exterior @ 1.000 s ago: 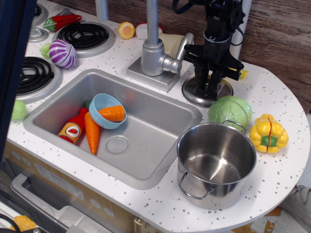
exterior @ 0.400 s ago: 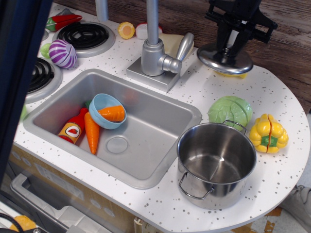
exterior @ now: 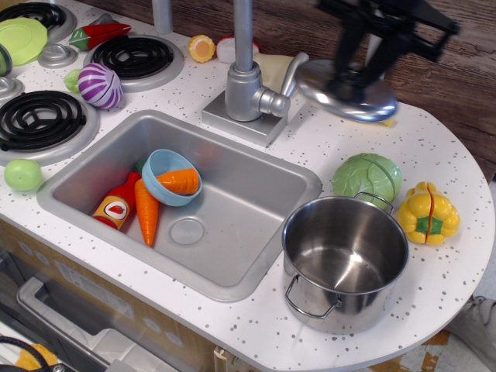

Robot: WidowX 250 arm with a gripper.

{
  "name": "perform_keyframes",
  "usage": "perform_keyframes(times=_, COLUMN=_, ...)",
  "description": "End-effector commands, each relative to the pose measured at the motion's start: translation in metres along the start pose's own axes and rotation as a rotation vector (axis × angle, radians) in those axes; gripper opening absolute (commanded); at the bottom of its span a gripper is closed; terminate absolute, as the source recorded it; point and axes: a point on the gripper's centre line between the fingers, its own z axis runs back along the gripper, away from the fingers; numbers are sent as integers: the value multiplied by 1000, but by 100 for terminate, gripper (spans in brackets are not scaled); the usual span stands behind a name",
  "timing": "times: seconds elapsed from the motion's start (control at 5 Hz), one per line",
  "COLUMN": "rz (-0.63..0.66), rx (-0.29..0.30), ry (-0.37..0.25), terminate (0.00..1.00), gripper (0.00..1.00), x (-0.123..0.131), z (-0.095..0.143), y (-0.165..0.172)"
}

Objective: Put lid on pot or pan

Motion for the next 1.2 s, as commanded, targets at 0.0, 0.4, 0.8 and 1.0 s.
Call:
perform_keyframes(times=0.0, rz=87, rx=-74, ry=-32, terminate=0, gripper=0, x=-41, z=17, y=1)
perform_keyframes(times=0.4, rz=167, rx=-178, ry=-33, terminate=0, gripper=0, x=-87, z=-18, y=-26)
perform_keyframes(times=0.8, rz=167, rx=-193, ry=-114, terminate=0, gripper=0, x=-91, z=-35, y=-39)
perform_keyframes(times=1.0, rz=154, rx=-179, ry=-145, terminate=0, gripper=0, x=-90, z=-45, y=-38)
